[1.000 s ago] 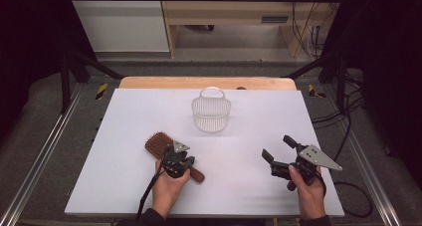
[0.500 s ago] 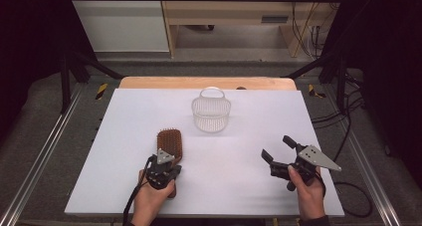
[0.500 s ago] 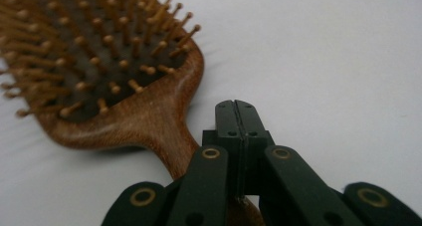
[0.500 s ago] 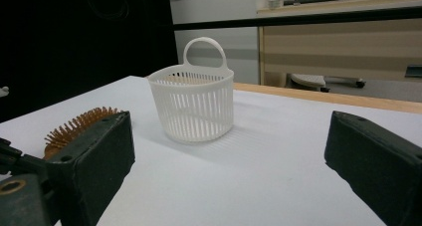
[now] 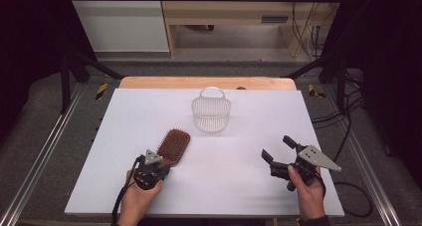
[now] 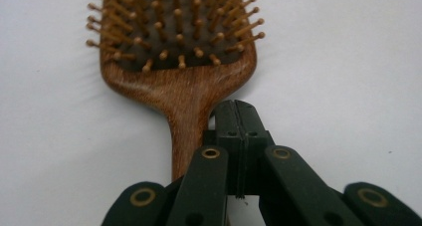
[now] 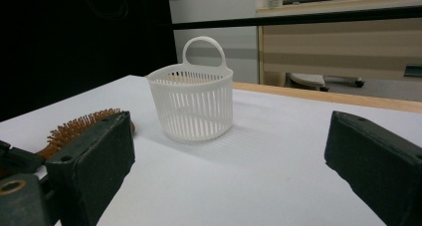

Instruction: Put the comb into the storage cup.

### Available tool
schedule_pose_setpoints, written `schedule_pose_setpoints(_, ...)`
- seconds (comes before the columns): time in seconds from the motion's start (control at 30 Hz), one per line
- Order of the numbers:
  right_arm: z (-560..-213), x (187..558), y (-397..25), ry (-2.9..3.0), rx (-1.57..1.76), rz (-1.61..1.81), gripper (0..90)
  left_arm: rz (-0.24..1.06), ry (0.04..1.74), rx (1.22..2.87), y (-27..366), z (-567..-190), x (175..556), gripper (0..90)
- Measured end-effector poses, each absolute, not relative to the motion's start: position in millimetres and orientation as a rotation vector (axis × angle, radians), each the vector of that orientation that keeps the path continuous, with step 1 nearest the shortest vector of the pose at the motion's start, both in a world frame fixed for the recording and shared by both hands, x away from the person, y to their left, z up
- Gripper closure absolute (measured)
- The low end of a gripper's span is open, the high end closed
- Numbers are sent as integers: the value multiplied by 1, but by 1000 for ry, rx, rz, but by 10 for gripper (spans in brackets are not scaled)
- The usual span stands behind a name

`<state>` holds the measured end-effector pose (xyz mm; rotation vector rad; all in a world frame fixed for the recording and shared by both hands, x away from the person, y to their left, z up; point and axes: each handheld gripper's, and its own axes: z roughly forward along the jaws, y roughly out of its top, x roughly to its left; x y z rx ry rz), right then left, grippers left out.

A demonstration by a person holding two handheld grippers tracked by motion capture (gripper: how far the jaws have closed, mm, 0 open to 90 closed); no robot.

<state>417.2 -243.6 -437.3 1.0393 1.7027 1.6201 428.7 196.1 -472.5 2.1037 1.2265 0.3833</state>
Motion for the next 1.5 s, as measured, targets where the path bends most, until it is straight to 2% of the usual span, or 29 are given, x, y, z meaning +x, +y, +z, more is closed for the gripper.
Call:
schedule_pose_setpoints(0.9, -438, 417, -243, 1704, 1044, 1620, 58, 349, 1133, 2187, 224, -468, 443, 900)
schedule_pose_setpoints(1.13, -438, 417, -243, 1705, 1049, 1618, 58, 374, 1060, 2204, 227, -443, 442, 888)
schedule_pose_setpoints(1.23, -439, 417, -244, 1701, 1051, 1614, 58, 418, 1008, 2222, 231, -426, 442, 773)
schedule_pose_setpoints(1.3, -439, 418, -244, 1701, 1051, 1613, 58, 459, 982, 2211, 234, -417, 441, 738)
schedule_pose_setpoints(1.33, -439, 418, -244, 1701, 1052, 1612, 58, 469, 977, 2199, 237, -412, 441, 667)
schedule_pose_setpoints(1.37, -439, 418, -244, 1702, 1054, 1611, 58, 475, 968, 2196, 239, -407, 441, 516)
schedule_pose_setpoints(1.4, -439, 418, -244, 1702, 1054, 1611, 58, 475, 968, 2196, 239, -407, 441, 464)
schedule_pose_setpoints(1.47, -439, 418, -244, 1702, 1056, 1610, 58, 471, 956, 2210, 240, -403, 444, 255)
schedule_pose_setpoints(1.5, -440, 418, -244, 1704, 1058, 1608, 58, 461, 955, 2208, 241, -399, 445, 222)
